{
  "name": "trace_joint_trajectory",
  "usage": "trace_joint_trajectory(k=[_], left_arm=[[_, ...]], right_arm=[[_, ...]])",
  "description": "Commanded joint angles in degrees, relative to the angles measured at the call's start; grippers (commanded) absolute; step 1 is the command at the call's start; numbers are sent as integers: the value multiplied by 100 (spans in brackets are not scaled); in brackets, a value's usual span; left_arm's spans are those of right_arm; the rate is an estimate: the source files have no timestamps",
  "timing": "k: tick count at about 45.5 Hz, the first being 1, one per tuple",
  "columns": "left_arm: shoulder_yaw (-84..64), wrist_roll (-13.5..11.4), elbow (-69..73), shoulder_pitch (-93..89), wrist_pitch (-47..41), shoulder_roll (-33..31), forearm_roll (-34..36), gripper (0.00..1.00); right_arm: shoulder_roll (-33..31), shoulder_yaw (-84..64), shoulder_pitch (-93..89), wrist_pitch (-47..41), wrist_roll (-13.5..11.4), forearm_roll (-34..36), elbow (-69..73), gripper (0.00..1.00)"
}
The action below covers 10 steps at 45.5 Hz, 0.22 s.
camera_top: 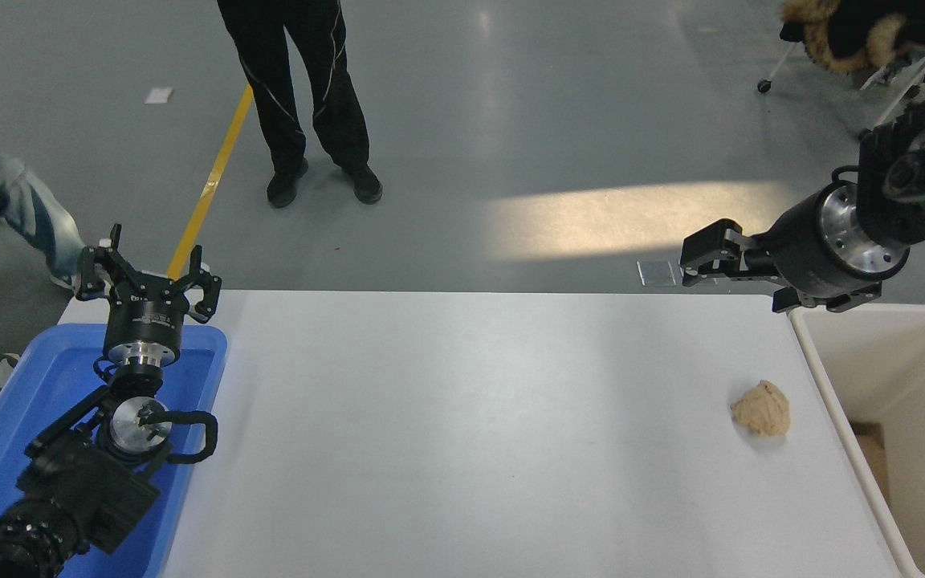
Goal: Pick up foil plate and place in dustbin
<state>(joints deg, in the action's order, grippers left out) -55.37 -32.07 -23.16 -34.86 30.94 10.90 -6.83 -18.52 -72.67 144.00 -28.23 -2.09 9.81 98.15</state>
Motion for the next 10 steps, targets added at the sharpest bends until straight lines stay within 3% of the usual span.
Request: trace_joint_trajectory(k=[1,10], left_arm=[[0,-1,-4,-3,0,0,-3,99],[0,-1,-4,5,0,0,-3,99]], right_arm=[[181,157,410,-570,-37,539,185,100],[226,130,181,-526,-54,654,169,100]])
